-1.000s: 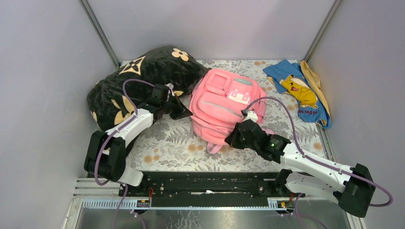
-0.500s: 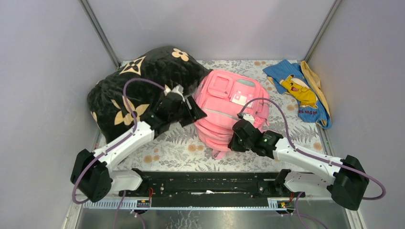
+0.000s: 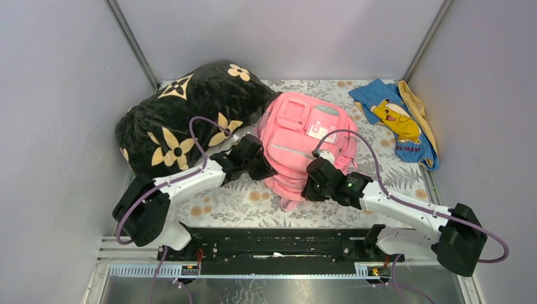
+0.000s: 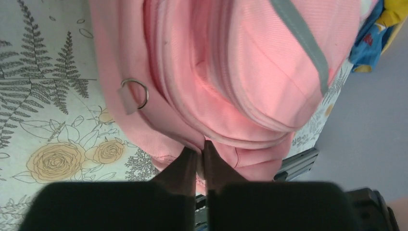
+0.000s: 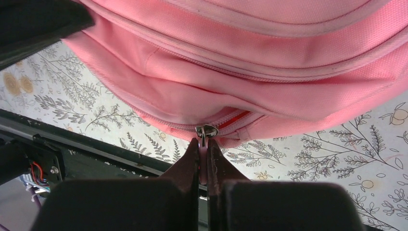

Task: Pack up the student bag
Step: Zip the student bag at the center of the board.

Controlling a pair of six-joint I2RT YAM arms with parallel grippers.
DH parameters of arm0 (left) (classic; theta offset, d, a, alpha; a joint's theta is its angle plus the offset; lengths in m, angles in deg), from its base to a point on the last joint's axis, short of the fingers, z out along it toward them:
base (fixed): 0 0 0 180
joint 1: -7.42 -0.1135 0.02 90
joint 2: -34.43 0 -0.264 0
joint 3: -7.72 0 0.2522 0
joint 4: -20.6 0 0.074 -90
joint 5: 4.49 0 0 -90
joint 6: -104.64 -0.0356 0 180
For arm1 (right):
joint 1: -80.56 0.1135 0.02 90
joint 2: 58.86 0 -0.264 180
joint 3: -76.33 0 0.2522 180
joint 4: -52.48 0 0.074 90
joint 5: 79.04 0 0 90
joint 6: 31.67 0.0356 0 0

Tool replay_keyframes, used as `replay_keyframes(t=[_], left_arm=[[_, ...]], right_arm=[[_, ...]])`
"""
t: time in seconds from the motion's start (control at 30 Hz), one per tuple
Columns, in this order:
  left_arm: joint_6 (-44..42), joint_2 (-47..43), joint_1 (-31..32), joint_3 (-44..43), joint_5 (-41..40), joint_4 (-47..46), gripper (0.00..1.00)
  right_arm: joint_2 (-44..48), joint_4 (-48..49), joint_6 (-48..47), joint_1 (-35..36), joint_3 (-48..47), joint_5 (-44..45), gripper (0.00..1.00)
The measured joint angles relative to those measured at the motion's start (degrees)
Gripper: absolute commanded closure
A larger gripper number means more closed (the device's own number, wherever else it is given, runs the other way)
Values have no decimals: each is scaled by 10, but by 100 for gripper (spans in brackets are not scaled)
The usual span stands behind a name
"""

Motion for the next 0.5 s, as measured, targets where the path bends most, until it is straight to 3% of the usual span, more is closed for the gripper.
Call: replay_keyframes(t=[0.2,0.5], left_arm=[[-25,8,-16,-12,2,9,100],[-128,-74,-117,-27,26,57,100]], right_arm=[[45,-17,-11,0,1,21,100],[98,14,-21,1,10,50,100]])
